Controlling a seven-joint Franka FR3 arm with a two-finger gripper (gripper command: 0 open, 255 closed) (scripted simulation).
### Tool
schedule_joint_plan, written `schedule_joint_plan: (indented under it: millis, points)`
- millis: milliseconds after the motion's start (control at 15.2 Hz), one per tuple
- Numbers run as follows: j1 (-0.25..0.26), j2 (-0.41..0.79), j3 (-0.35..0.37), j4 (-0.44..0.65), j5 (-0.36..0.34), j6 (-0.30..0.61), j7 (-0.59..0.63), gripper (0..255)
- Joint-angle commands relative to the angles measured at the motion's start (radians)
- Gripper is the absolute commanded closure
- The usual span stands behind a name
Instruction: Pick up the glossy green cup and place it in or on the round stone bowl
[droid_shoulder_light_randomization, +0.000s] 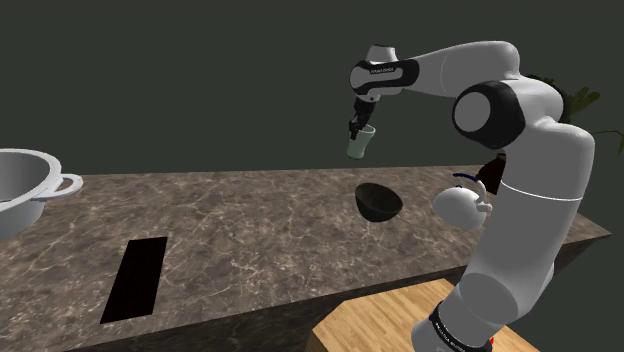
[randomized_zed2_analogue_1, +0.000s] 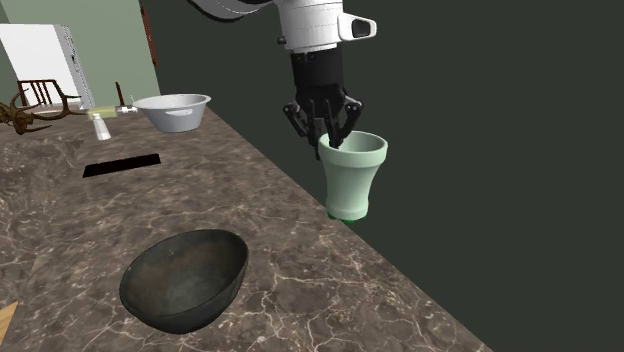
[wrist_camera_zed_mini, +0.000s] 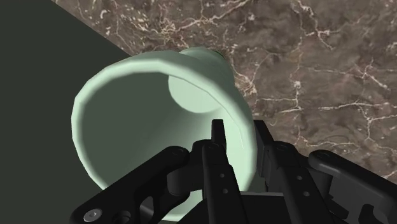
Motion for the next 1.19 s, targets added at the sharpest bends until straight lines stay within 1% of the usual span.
schedule_joint_plan:
  millis: [0, 660, 858, 1122]
  points:
    - [0.000, -0.005, -0.001, 0.021, -0.002, -0.026, 0.001, 255]
    - [-0.003, -0.008, -0.003, 0.144, -0.002, -0.152, -0.003, 255]
    - [0.027, -0.144, -0.001, -0.020, -0.044, -0.121, 0.030, 255]
    - [0.053, -0.315, 0.013, -0.203, -0.097, -0.104, 0.079, 255]
